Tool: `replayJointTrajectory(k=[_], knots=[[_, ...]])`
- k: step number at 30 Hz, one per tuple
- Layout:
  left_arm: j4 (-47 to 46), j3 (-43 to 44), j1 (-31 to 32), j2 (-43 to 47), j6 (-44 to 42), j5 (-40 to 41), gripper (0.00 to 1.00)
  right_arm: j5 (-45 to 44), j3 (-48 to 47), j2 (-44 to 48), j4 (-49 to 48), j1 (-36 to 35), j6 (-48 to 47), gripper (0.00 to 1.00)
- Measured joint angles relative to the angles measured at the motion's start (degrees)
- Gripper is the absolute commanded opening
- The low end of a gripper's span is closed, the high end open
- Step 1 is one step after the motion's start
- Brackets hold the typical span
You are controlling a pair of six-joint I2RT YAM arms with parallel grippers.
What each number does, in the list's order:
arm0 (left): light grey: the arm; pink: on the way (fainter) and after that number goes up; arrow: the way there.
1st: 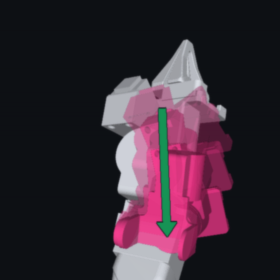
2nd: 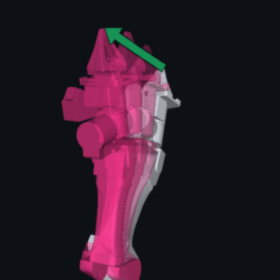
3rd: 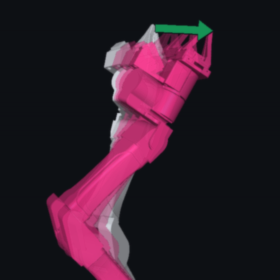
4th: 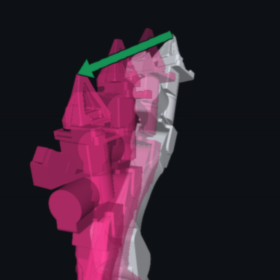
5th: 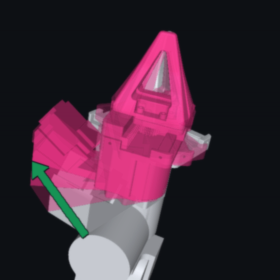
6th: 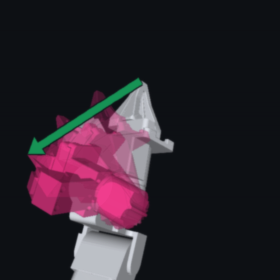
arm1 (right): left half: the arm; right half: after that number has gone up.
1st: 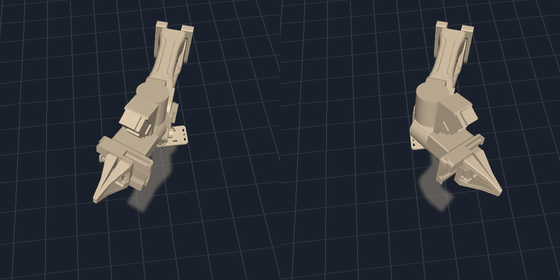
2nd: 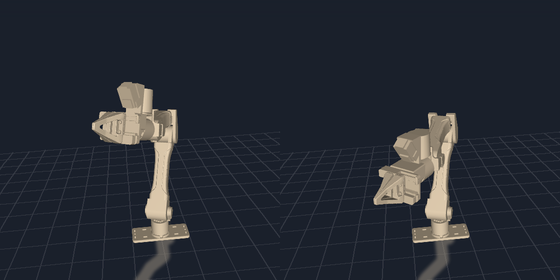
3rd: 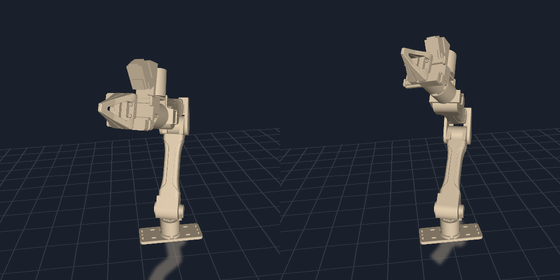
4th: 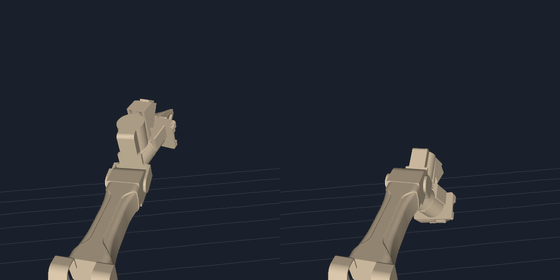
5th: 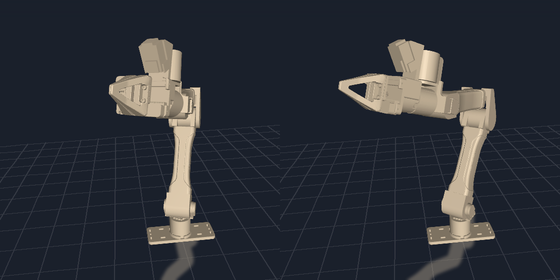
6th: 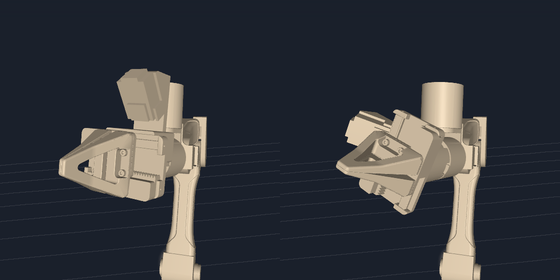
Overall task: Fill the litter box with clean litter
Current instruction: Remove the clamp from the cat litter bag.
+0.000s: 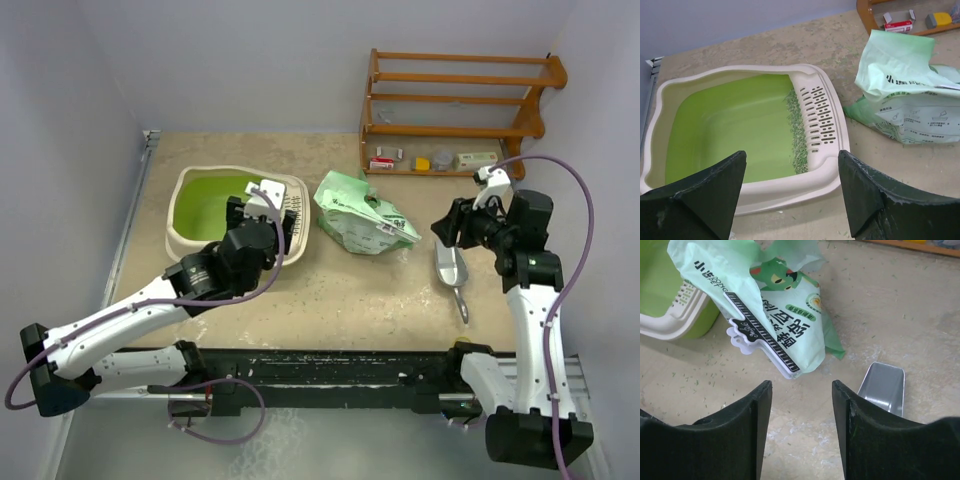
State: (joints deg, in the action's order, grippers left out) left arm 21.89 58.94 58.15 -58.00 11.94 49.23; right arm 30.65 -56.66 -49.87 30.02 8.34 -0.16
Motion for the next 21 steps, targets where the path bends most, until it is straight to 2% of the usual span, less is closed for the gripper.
replayJointTrajectory(k=[3,8,13,21], knots=[[0.24,0.87,0.0,-3.04,-0.15,-1.31,0.72,-0.61,-0.02,-1.16,0.2,-1.29,-0.46,0.63],[0.02,3.08,0.0,-9.73,-3.06,-5.25,0.83,-1.25,-2.36,-3.1,1.7,-2.05,-2.64,0.65],[-3.15,4.74,-1.03,-13.35,-8.46,-10.36,0.88,-0.74,-4.52,-3.96,5.97,-2.05,-7.61,0.66],[-9.14,5.68,-9.27,-18.16,-14.86,-19.32,0.98,-0.76,-24.06,-13.66,8.26,-2.08,-10.47,0.66]])
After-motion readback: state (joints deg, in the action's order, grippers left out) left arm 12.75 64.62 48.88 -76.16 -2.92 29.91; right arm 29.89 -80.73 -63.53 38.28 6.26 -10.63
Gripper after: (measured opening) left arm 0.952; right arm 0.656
